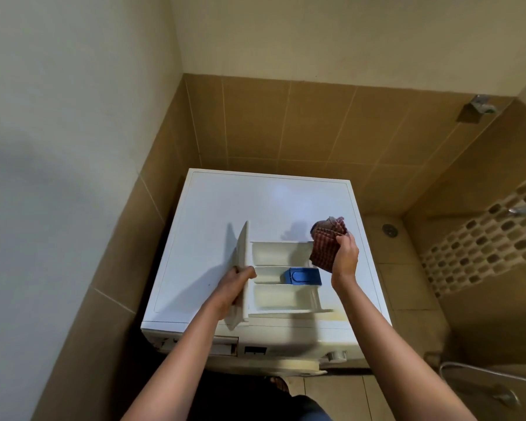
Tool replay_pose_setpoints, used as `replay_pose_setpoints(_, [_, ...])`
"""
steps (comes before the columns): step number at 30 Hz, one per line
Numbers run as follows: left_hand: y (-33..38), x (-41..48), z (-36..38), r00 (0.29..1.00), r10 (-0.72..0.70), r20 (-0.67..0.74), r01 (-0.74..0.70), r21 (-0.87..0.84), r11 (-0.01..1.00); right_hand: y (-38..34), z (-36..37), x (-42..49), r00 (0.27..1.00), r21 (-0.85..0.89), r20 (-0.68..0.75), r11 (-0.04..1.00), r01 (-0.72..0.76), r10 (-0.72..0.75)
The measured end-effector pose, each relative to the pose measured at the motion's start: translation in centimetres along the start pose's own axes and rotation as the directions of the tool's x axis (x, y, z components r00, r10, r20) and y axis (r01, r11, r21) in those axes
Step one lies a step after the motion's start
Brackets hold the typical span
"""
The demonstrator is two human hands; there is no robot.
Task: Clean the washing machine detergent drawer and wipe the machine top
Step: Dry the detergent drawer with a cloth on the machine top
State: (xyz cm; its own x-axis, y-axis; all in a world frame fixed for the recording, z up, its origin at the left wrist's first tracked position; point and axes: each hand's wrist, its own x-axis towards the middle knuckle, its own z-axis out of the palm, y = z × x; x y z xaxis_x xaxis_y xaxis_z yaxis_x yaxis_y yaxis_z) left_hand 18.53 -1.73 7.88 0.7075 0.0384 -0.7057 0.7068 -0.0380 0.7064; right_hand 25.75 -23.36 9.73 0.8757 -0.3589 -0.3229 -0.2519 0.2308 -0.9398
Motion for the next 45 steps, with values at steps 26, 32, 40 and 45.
replay_pose_setpoints(26, [0.8,2.9,1.5,0.966,0.168,-0.197,-0.143,0.137,0.98,7.9,4.9,-5.3,0.5,-0.494,0.866,0.19,0.849,0.016])
replay_pose_setpoints(32, [0.8,2.7,1.3,0.966,0.17,-0.196,-0.125,0.225,0.966,7.2,5.9,-3.3,0.569,-0.569,0.822,0.086,0.818,0.031])
replay_pose_setpoints(40, [1.0,2.9,1.5,0.952,0.184,-0.245,-0.128,0.226,0.966,8.3,5.9,-5.2,0.556,-0.53,0.827,0.209,0.822,-0.09])
replay_pose_setpoints(45, [1.2,2.8,1.7,0.944,0.194,-0.266,-0.125,0.256,0.959,8.8,2.8,-5.9,0.416,-0.389,0.903,0.214,0.896,-0.103])
